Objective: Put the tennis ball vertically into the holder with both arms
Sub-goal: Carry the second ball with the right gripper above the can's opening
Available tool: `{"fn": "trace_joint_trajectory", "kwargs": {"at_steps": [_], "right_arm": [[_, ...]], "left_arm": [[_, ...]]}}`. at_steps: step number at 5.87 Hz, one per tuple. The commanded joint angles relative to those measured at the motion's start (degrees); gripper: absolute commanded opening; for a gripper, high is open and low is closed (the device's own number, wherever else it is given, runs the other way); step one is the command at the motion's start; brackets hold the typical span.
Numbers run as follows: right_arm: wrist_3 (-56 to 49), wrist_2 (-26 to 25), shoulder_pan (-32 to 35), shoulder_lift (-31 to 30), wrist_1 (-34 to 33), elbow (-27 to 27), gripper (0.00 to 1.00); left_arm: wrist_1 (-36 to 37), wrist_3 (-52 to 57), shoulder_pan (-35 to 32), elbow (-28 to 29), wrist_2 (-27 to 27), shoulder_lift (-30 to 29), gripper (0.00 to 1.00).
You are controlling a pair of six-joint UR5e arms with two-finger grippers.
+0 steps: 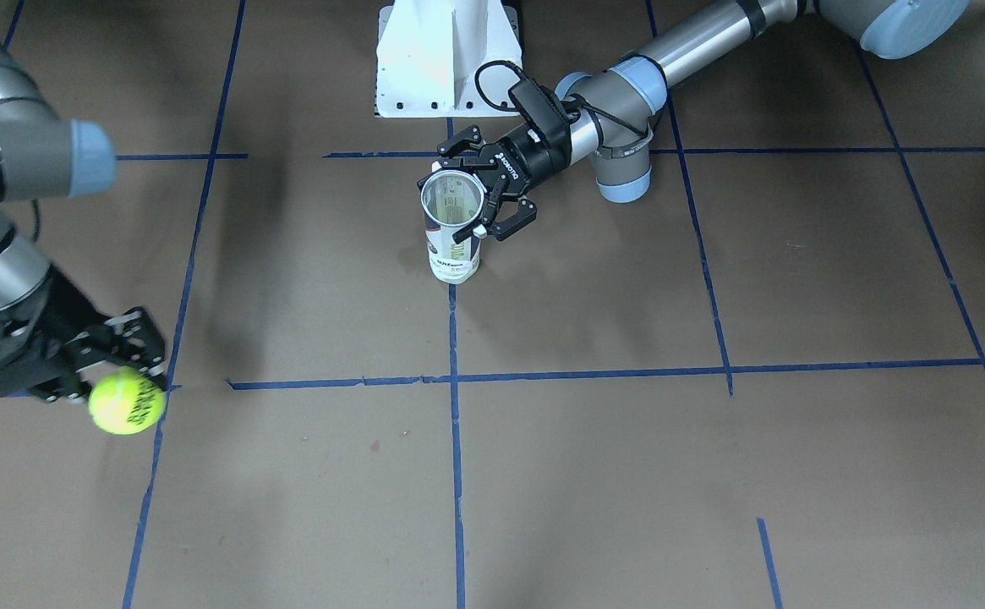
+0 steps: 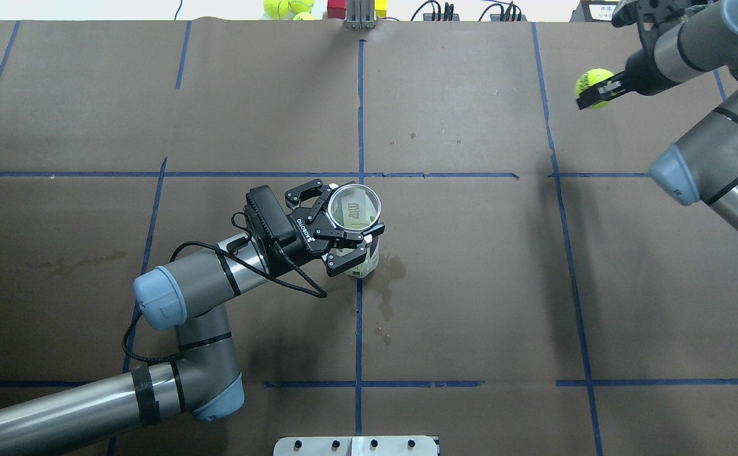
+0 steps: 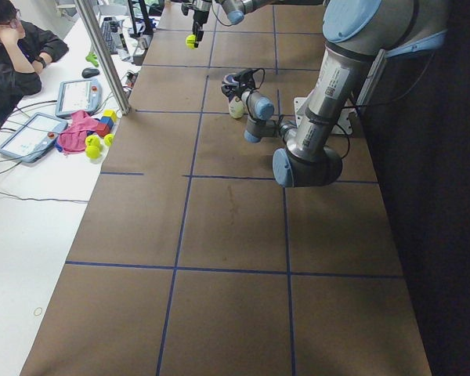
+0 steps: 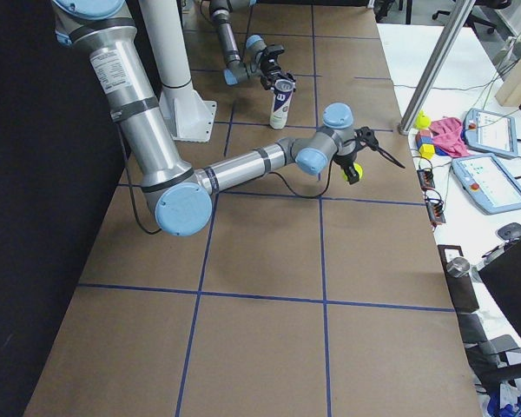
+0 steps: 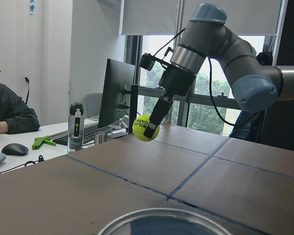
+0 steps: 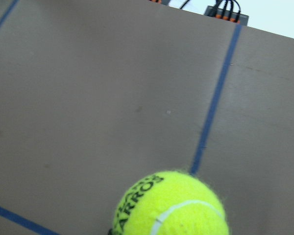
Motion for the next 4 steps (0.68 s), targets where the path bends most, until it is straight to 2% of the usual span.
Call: {"fn": "trace_joint_trajectory", "kwargs": {"at_steps": [1, 2, 3, 4], "right_arm": [[8.6, -1.6, -6.5, 5.2, -19.9, 15.6, 0.17], [14.0, -4.8, -11.0, 8.4, -27.5, 21.1, 0.17], [17.1, -8.1, -16.0, 12.4, -34.1, 24.2, 0.17], [18.8, -9.5, -19.0, 15.1, -38.0, 25.2, 0.17]], "left_arm": [[0.1, 0.0, 0.0, 0.1, 0.0, -0.1, 0.87], [0.2, 0.0, 0.0, 0.1, 0.0, -0.1, 0.87], [0.2, 0.0, 0.1, 0.1, 0.0, -0.1, 0.87], [0.3, 0.1, 0.0, 0.1, 0.0, -0.1, 0.87]]}}
